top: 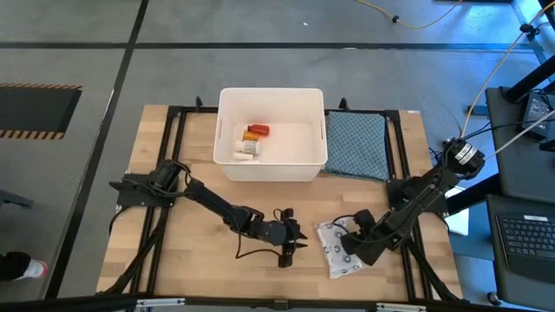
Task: Pick & place medical supplies in basket/bin
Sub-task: Put the white mailer bag into the white bin
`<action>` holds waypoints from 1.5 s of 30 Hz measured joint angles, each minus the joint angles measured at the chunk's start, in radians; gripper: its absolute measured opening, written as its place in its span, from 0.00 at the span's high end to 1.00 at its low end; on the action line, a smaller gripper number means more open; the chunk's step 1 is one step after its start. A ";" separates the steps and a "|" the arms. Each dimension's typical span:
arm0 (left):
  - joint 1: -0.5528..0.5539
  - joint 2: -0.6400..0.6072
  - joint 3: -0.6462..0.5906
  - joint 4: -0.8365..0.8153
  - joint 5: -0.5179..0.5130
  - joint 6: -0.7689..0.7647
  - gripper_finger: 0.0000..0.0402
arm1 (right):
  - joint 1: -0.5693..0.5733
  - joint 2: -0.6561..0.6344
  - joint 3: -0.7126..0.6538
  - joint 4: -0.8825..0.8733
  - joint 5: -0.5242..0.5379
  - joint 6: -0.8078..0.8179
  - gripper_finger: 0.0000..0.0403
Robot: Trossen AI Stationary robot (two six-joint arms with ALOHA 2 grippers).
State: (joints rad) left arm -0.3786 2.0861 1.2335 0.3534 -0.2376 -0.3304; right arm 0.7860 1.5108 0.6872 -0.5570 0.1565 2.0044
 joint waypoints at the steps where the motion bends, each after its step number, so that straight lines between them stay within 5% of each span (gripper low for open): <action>1: 0.000 0.000 0.000 0.004 0.007 0.000 0.75 | -0.003 0.000 0.000 0.013 0.005 -0.002 0.55; 10: 0.008 0.000 0.000 0.003 0.028 0.001 0.75 | -0.010 0.007 0.000 0.199 0.039 -0.025 0.55; 25: 0.013 -0.003 0.001 -0.116 0.282 0.023 0.75 | -0.029 0.025 0.001 0.273 0.033 -0.099 0.55; 45: -0.025 -0.060 0.023 -0.185 0.315 0.125 0.86 | -0.032 0.039 0.002 0.418 0.114 -0.116 0.55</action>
State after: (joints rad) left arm -0.4038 2.0263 1.2561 0.1680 0.0770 -0.2053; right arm 0.7543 1.5497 0.6888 -0.1394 0.2707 1.8880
